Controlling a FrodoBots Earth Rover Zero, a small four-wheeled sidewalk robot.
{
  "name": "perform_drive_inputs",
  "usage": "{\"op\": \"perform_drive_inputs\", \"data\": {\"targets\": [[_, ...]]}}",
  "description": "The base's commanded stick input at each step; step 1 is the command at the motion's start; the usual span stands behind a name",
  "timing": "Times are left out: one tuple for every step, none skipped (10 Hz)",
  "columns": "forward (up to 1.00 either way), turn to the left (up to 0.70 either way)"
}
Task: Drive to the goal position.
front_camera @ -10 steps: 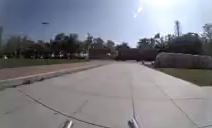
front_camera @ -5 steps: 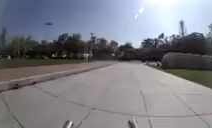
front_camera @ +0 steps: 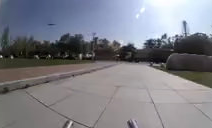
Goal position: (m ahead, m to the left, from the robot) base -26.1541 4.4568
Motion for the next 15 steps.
{"op": "perform_drive_inputs", "data": {"targets": [[1.00, -0.25], [1.00, -0.36], [1.00, -0.38], [1.00, -0.40], [1.00, -0.40], [0.60, -0.64], [0.00, -0.82], [0.00, 0.00], [0.00, 0.00], [0.00, -0.04], [0.00, -0.27], [0.00, -0.94], [0.00, -1.00], [0.00, -1.00], [0.00, -1.00]]}}
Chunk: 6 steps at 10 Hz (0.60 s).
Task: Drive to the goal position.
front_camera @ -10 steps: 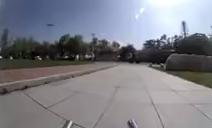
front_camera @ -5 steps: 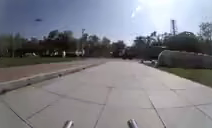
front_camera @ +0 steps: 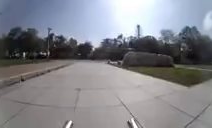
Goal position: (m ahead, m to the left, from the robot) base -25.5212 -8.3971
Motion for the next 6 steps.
{"op": "perform_drive_inputs", "data": {"targets": [[0.00, -1.00], [0.00, -1.00], [0.00, -1.00], [0.00, -1.00], [0.00, -1.00], [0.00, -1.00]]}}
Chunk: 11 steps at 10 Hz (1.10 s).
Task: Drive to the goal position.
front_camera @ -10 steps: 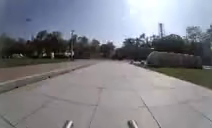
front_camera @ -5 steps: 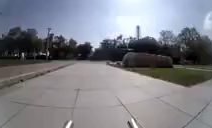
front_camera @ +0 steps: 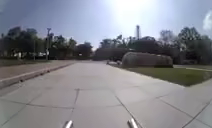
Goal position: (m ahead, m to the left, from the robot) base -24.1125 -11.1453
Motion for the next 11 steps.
{"op": "perform_drive_inputs", "data": {"targets": [[0.00, -1.00], [0.00, -1.00], [0.00, -1.00], [0.00, -1.00], [0.00, -1.00], [0.00, -1.00], [0.00, -1.00], [0.00, -1.00], [0.00, -1.00], [0.00, -1.00], [0.01, -0.99]]}}
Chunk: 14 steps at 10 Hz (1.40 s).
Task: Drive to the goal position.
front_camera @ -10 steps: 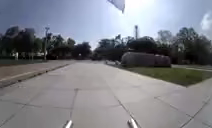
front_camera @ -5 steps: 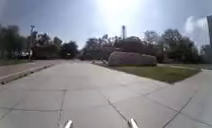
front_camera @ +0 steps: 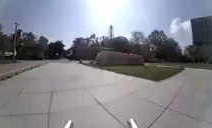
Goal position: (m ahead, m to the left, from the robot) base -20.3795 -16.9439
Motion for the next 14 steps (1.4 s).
{"op": "perform_drive_inputs", "data": {"targets": [[1.00, 0.00], [1.00, 0.02], [1.00, 0.02], [1.00, 0.02], [1.00, 0.02], [1.00, 0.02], [1.00, 0.02], [0.78, 0.03], [0.07, 0.05], [0.00, 0.05], [0.00, 0.05], [0.00, 0.05], [0.00, 0.05], [0.00, 0.05]]}}
